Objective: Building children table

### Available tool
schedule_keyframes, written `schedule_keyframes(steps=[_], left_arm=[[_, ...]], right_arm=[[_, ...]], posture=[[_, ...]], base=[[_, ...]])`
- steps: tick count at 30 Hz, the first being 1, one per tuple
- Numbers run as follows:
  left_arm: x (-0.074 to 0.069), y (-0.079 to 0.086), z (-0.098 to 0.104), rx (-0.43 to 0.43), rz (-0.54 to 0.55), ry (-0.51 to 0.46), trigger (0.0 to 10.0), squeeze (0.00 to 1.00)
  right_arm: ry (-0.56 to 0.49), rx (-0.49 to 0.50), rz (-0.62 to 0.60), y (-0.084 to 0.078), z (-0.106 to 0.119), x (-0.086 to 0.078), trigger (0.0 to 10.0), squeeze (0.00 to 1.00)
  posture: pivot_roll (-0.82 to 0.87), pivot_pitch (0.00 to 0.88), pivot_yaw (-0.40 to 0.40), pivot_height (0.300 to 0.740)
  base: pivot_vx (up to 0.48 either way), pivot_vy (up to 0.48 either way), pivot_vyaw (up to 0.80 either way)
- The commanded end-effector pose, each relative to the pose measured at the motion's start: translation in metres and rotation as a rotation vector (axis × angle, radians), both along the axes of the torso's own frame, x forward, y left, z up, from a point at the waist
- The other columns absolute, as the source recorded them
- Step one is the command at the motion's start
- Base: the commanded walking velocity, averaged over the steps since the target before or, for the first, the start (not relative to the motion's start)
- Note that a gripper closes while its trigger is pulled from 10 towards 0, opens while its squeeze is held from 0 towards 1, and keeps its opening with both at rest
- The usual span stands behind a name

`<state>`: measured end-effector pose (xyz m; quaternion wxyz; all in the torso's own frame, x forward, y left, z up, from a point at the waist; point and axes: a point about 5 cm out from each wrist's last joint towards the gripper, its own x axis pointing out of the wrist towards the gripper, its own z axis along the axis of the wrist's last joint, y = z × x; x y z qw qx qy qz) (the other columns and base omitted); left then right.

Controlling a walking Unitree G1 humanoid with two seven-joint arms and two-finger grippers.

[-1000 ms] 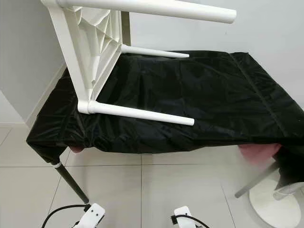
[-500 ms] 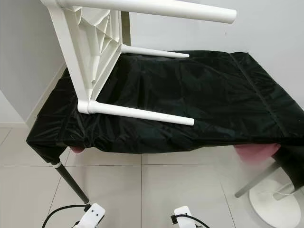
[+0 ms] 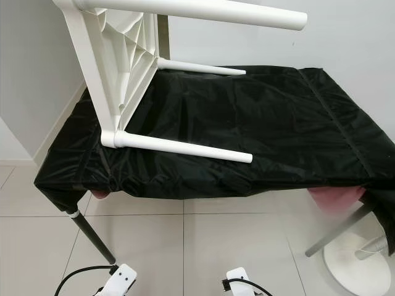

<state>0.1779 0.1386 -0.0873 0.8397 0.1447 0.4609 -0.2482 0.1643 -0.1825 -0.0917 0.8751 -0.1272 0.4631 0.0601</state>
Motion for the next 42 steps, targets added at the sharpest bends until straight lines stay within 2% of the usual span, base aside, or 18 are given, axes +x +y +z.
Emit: schedule_keyframes(steps=[1, 42], left_arm=[[-0.0075, 0.006, -0.0051, 0.102, 0.074, -0.013, 10.0, 0.0], [-0.0101, 0.0066, -0.0064, 0.09, 0.103, 0.008, 10.0, 0.0]], right_arm=[[0.022, -0.002, 0.001, 0.0005, -0.0024, -0.005, 10.0, 0.0], [0.023, -0.002, 0.02, 0.0012, -0.0023, -0.0045, 10.0, 0.0]], posture=[[-0.01, 0.0, -0.007, 0.74], [0.0, 0.0, -0.016, 0.74]], base=[[0.0, 0.0, 0.0], [0.0, 0.0, 0.0]])
